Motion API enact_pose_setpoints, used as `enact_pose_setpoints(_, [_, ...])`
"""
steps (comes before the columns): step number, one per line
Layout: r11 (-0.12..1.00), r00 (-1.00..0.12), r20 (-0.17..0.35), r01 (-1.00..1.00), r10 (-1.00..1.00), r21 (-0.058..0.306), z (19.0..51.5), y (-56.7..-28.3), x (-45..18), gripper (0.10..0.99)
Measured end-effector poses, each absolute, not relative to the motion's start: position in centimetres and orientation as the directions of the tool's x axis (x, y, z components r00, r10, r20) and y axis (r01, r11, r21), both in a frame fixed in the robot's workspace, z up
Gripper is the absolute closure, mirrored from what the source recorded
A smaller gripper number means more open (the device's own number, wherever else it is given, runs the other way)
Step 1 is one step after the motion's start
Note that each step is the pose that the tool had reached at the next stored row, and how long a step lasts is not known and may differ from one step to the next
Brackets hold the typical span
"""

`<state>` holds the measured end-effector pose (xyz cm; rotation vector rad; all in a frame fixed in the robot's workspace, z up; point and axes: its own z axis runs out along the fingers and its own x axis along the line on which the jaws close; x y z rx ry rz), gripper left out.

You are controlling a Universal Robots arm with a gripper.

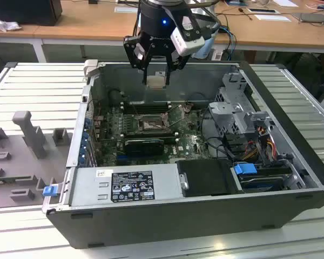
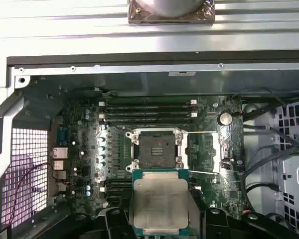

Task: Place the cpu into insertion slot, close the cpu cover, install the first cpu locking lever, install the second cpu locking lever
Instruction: 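Place the cpu into insertion slot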

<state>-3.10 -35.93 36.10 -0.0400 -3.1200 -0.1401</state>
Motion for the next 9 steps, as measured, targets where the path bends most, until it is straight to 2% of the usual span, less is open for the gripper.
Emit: enact_pose_setpoints(9, [0.992, -0.996, 0.019, 0.085, 0.083, 0.089, 35.96, -35.93, -3.11, 0.557])
